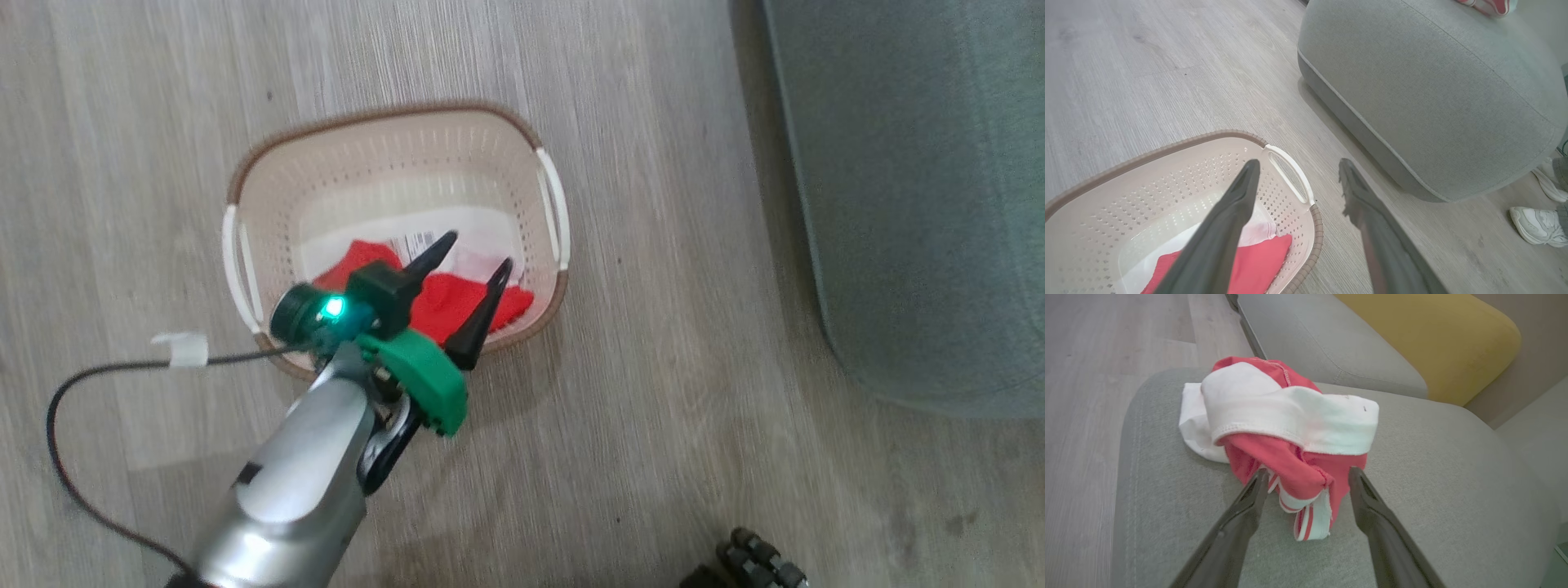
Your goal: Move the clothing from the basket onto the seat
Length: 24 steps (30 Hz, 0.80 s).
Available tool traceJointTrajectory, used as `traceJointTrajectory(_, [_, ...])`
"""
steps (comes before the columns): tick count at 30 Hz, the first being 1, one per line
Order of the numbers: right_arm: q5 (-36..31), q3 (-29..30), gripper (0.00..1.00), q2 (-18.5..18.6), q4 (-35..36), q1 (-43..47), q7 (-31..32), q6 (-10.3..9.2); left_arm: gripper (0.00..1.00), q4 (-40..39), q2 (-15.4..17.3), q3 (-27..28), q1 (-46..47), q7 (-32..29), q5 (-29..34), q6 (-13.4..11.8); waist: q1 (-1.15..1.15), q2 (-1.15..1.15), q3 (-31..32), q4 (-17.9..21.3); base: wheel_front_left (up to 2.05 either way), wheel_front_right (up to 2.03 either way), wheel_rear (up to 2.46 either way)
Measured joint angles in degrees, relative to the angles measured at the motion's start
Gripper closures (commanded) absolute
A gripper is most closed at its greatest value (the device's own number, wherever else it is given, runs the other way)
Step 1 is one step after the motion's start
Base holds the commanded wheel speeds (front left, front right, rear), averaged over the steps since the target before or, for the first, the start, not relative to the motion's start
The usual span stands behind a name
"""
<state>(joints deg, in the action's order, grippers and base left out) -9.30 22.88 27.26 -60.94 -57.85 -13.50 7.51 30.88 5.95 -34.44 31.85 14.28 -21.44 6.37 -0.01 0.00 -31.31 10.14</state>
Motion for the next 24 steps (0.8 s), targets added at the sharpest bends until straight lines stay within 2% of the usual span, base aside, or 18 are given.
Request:
traceJointTrajectory(4, [5.6, -5.4, 0.0, -1.4, 5.0, 8.6, -0.7, 0.0, 0.0, 0.3, 0.0, 2.4, -3.5, 0.0, -1.1, -0.3, 0.0, 0.0, 3.9, -0.1, 0.0, 0.0, 0.0])
traceJointTrajectory(9, [10.9, -11.3, 0.0, -4.8, 16.7, 19.3, -0.9, 0.0, 0.0, 0.2, -0.1, 6.8, -8.1, 0.0, -2.3, -1.2, 0.0, 0.0, 9.1, -0.8, 0.0, 0.0, 0.0])
traceJointTrajectory(12, [12.0, -13.2, 0.0, -7.3, 24.3, 24.9, -1.0, 0.0, 0.0, -0.5, -0.5, 9.6, -10.8, 0.0, -2.4, -1.5, 0.0, 0.0, 12.1, -1.8, 0.0, 0.0, 0.0])
traceJointTrajectory(16, [11.7, -15.1, 0.0, -12.5, 31.7, 32.1, -0.9, 0.0, 0.0, -2.1, -1.1, 14.1, -13.5, 0.0, -2.3, -2.1, 0.0, 0.0, 15.7, -3.8, 0.0, 0.0, 0.0])
traceJointTrajectory(20, [11.5, -17.6, 0.0, -17.8, 34.8, 38.2, -0.6, 0.0, 0.0, -3.4, -1.4, 18.4, -15.4, 0.0, -1.0, -2.5, -0.01, 0.0, 18.9, -6.3, 0.0, 0.0, 0.0])
traceJointTrajectory(24, [11.6, -19.6, 0.0, -20.3, 34.1, 43.5, -0.7, 0.0, 0.0, -4.0, -1.8, 22.0, -17.3, 0.0, 0.4, -2.5, 0.0, 0.0, 22.2, -9.0, 0.0, 0.0, 0.0])
